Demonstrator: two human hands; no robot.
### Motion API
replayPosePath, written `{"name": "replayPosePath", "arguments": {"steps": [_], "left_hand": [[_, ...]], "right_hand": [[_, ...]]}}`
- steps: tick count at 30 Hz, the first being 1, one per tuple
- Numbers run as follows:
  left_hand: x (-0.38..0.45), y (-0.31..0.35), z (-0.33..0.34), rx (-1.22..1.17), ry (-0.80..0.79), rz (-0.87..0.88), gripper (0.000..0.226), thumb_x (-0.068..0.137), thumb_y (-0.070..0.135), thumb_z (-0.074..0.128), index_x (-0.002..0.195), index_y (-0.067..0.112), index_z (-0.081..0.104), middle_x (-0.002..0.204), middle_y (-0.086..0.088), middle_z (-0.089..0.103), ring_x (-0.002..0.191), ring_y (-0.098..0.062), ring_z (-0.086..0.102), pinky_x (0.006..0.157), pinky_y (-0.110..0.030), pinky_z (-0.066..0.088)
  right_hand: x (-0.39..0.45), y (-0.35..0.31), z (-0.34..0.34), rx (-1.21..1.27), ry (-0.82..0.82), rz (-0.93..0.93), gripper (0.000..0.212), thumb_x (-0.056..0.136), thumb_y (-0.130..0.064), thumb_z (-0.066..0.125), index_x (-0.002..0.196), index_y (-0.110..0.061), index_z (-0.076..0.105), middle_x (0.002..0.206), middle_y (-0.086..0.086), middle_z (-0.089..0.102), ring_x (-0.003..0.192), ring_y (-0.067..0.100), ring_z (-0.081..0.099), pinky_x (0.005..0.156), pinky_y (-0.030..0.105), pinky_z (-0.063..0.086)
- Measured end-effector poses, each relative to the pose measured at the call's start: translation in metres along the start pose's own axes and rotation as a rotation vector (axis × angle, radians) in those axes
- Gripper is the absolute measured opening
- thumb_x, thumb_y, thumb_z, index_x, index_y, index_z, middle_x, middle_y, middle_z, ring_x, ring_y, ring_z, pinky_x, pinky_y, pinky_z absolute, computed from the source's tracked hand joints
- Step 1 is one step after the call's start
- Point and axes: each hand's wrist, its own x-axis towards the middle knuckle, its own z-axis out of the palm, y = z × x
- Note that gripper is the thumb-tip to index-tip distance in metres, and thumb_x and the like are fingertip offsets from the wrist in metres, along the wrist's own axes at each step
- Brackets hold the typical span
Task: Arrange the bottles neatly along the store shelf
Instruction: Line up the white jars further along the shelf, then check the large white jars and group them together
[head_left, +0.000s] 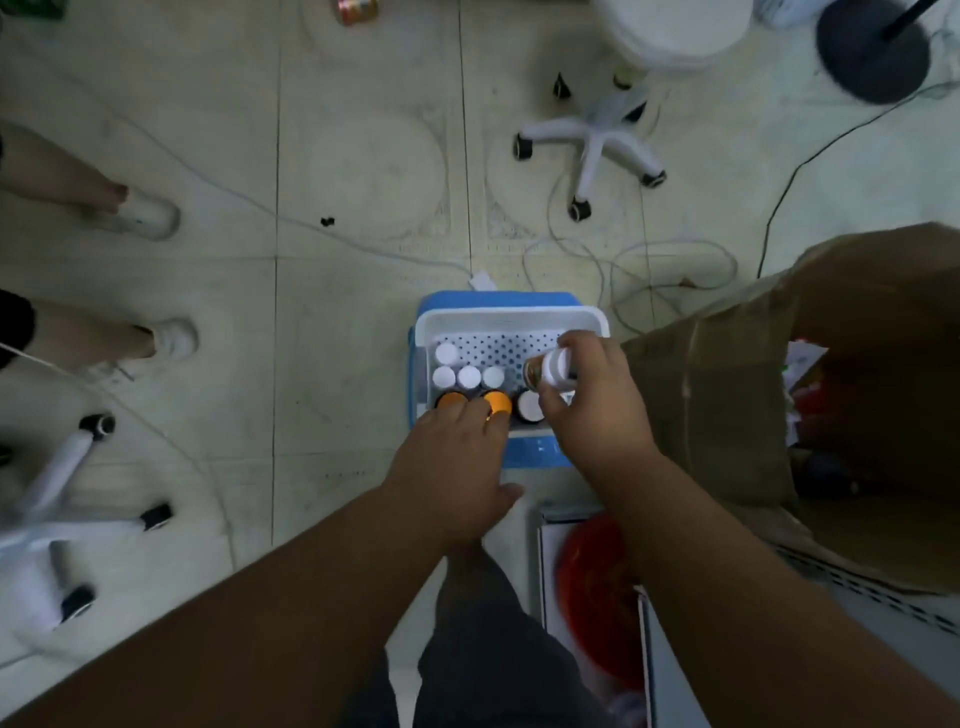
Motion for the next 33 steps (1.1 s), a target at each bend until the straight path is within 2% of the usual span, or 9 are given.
{"name": "replayPosePath", "arguments": {"steps": [5,10,14,18,22,27,30,33], "left_hand": [[0.037,-0.015,0.030,0.010,-0.027,-0.020,0.061,0.084,0.061,0.057,0.129,0.020,0.047,0.127,-0.003,0.049,0.115,-0.023,0.046,0.091,-0.034,0.037],[0.037,-0.027,0.047,0.054,-0.063,0.008,0.069,0.082,0.055,0.062,0.136,0.016,0.046,0.130,-0.006,0.048,0.117,-0.024,0.044,0.097,-0.036,0.038],[0.035,-0.030,0.050,0.088,-0.106,0.024,0.077,0.083,0.050,0.064,0.145,0.012,0.039,0.141,-0.009,0.042,0.124,-0.027,0.041,0.105,-0.039,0.037],[0.035,-0.027,0.036,0.066,-0.162,0.037,0.075,0.088,0.044,0.059,0.149,0.013,0.030,0.144,-0.009,0.036,0.127,-0.026,0.037,0.108,-0.038,0.034],[0.026,-0.017,-0.022,0.006,-0.170,0.089,0.058,0.086,0.042,0.060,0.136,0.017,0.044,0.127,-0.007,0.048,0.113,-0.025,0.046,0.091,-0.037,0.042],[0.006,-0.011,-0.105,0.052,-0.032,0.201,0.040,0.081,0.039,0.065,0.113,0.015,0.059,0.108,-0.008,0.056,0.100,-0.028,0.052,0.081,-0.041,0.045],[-0.011,-0.010,-0.145,0.112,0.062,0.335,0.040,0.077,0.043,0.054,0.104,0.015,0.061,0.098,-0.008,0.059,0.090,-0.030,0.056,0.074,-0.042,0.048],[-0.026,-0.004,-0.169,0.088,0.097,0.493,0.042,0.078,0.046,0.045,0.103,0.017,0.062,0.093,-0.005,0.058,0.085,-0.028,0.055,0.075,-0.043,0.051]], "right_hand": [[0.051,0.029,0.033,-0.117,-0.174,0.003,0.040,0.087,-0.017,0.063,0.124,-0.014,0.048,0.120,0.011,0.046,0.095,0.031,0.055,0.074,0.039,0.048],[0.080,0.039,0.061,-0.213,-0.317,0.024,0.041,0.087,-0.025,0.064,0.123,-0.016,0.049,0.117,0.011,0.051,0.098,0.031,0.056,0.080,0.039,0.048],[0.087,0.042,0.077,-0.256,-0.421,0.052,0.046,0.085,-0.021,0.065,0.128,-0.016,0.049,0.122,0.013,0.051,0.108,0.031,0.054,0.084,0.034,0.043],[0.082,0.031,0.064,-0.232,-0.435,0.095,0.055,0.084,-0.023,0.066,0.134,-0.017,0.043,0.128,0.013,0.049,0.112,0.030,0.053,0.088,0.038,0.045],[0.049,-0.009,0.002,-0.169,-0.321,0.055,0.057,0.083,-0.025,0.067,0.135,-0.017,0.045,0.129,0.010,0.049,0.114,0.029,0.052,0.085,0.033,0.042],[-0.012,-0.072,-0.081,-0.103,-0.107,0.019,0.051,0.081,-0.023,0.068,0.129,-0.016,0.052,0.125,0.009,0.053,0.113,0.027,0.052,0.088,0.035,0.043],[-0.055,-0.115,-0.121,-0.089,0.056,0.028,0.048,0.079,-0.024,0.070,0.124,-0.015,0.054,0.120,0.006,0.055,0.108,0.025,0.054,0.088,0.035,0.045],[-0.106,-0.158,-0.150,-0.149,0.212,0.112,0.044,0.077,-0.029,0.069,0.118,-0.020,0.057,0.112,0.000,0.055,0.102,0.020,0.055,0.083,0.029,0.043]]}}
